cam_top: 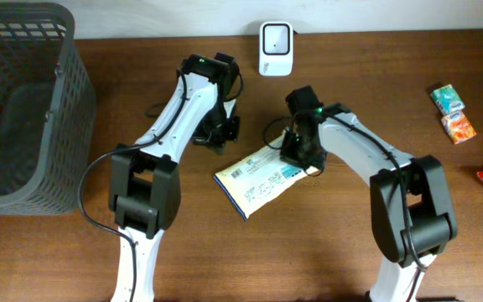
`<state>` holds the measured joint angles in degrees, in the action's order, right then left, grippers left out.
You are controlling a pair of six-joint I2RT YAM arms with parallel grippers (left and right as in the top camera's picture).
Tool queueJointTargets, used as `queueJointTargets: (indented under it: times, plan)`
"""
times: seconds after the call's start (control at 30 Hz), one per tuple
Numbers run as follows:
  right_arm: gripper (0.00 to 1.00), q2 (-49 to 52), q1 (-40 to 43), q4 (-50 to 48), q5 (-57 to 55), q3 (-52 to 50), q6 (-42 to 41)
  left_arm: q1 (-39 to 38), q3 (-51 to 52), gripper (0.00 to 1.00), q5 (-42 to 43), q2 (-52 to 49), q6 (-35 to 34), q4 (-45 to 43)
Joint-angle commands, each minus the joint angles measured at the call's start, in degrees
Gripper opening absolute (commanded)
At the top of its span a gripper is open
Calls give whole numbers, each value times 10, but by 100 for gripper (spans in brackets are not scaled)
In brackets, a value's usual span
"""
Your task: Scan the item barcode
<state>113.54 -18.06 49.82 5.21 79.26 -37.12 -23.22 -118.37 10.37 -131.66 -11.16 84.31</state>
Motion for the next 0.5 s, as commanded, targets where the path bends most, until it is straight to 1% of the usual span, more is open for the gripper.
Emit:
queueJointTargets:
  times: [0.0, 0.1, 0.17, 0.23, 0.27, 0.33, 0.47]
  plan:
    - [4, 6, 26, 57, -59, 52, -5, -31, 3, 0, 75, 10, 59, -2]
    - [4, 6, 44, 120, -54, 83, -4, -51, 4, 0, 74, 10, 56, -2]
    - [4, 6, 51, 143, -6, 98, 37, -63, 13, 0, 72, 10, 48, -7]
    - [4, 6, 54, 140, 70, 99, 108, -72, 30, 0, 63, 10, 10, -17]
    - [4, 6, 54, 138, 93, 99, 123, -75, 42, 0, 64, 10, -2, -26]
    - [4, 6, 54, 130, 103, 99, 129, -80, 78, 0, 64, 10, -20, -52]
    - [4, 8, 53, 104, 134, 92, 129, -78, 134, 0, 64, 10, -30, -89]
